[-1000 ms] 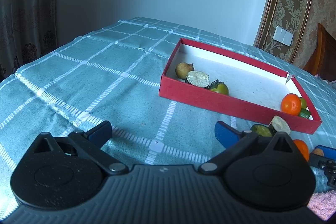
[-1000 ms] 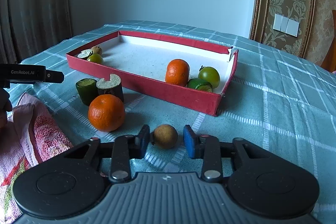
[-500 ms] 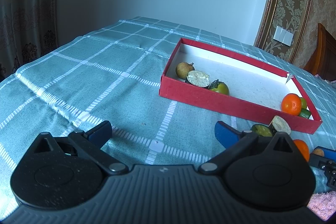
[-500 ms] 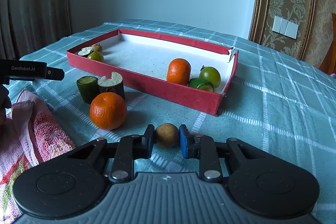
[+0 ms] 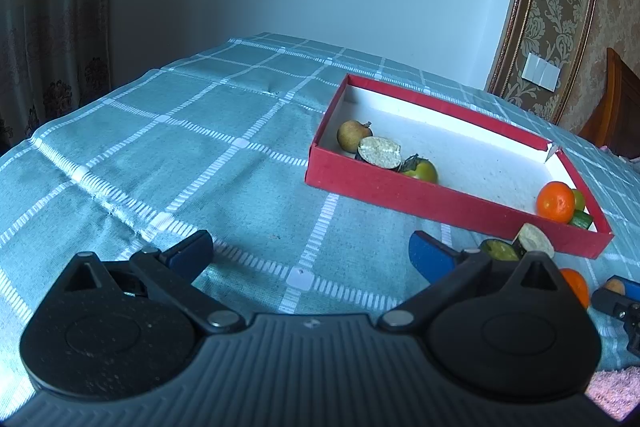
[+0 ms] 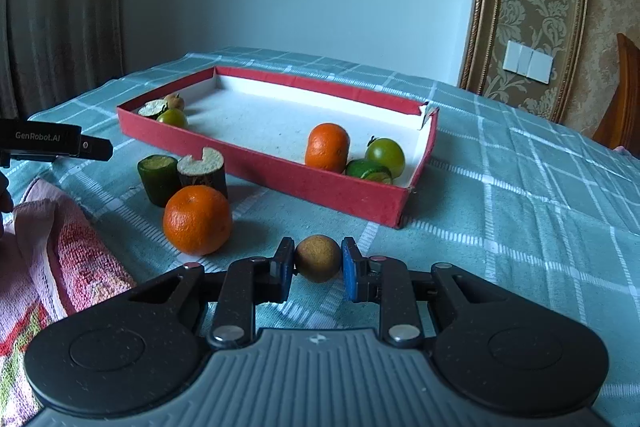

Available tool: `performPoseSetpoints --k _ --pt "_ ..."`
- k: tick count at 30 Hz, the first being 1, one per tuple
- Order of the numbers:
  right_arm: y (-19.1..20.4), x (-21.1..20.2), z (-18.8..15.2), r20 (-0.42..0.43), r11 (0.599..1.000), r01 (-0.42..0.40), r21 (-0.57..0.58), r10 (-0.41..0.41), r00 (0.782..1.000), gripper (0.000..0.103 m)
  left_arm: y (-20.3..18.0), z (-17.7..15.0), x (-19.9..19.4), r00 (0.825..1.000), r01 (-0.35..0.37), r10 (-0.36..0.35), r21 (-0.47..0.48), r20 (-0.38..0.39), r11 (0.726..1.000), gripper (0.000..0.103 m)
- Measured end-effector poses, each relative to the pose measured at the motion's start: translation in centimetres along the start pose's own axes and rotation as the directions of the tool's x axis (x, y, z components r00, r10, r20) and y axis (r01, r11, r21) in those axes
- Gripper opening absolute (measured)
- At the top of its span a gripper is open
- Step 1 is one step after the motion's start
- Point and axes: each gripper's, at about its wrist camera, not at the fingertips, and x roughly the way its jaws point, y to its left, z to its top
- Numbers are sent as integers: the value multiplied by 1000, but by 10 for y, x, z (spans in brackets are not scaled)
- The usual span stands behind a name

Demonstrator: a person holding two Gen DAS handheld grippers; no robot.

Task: Organize fruits
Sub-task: 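Carry the brown kiwi into the red tray and lower it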

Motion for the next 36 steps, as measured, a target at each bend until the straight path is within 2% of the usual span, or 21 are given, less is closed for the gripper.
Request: performPoseSetpoints --k 14,25,36 --pt "3 -12 10 63 999 39 30 -41 997 24 2 0 -1 1000 1 -1 -19 3 1000 103" --pt "-15 -18 30 116 996 62 67 -69 991 24 2 1 0 1000 7 -7 -20 -5 1000 103" --pt "-35 15 52 101 992 2 123 -15 995 24 1 0 3 1000 16 -16 -16 -11 1000 103"
